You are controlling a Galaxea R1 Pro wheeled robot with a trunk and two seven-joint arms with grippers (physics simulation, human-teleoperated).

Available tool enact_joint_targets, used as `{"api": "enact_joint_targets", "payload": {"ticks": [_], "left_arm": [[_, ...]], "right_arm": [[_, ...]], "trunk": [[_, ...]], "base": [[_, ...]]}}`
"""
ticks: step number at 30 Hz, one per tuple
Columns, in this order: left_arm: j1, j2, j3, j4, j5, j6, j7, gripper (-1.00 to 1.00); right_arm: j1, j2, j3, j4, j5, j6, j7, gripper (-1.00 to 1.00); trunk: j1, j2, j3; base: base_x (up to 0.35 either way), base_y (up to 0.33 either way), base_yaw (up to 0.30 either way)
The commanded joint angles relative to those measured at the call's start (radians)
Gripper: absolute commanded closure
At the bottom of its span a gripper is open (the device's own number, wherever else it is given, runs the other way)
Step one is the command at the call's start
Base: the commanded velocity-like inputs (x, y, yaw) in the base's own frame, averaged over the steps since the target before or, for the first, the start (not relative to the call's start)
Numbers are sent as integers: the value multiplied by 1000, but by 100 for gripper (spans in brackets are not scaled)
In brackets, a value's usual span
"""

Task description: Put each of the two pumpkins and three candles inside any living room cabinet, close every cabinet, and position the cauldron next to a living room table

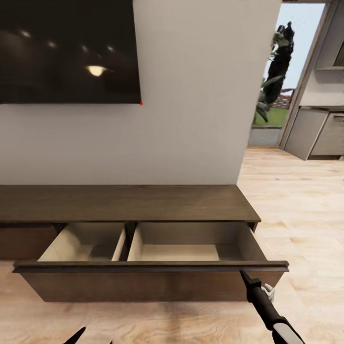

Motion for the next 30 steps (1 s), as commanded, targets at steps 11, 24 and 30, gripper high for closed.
{"api": "enact_joint_targets", "payload": {"ticks": [11,24,30], "left_arm": [[0,1,-1,0,7,-1,-4,-100],[0,1,-1,0,7,-3,-4,-100],[0,1,-1,0,7,-3,-4,-100]], "right_arm": [[-1,0,5,-1,-13,14,55,100],[-1,0,6,-1,-13,14,55,100],[-1,0,6,-1,-13,14,55,100]], "trunk": [[-1,0,0],[-1,0,0],[-1,0,0]], "base": [[-138,0,0],[-86,0,0],[-92,0,0]]}}
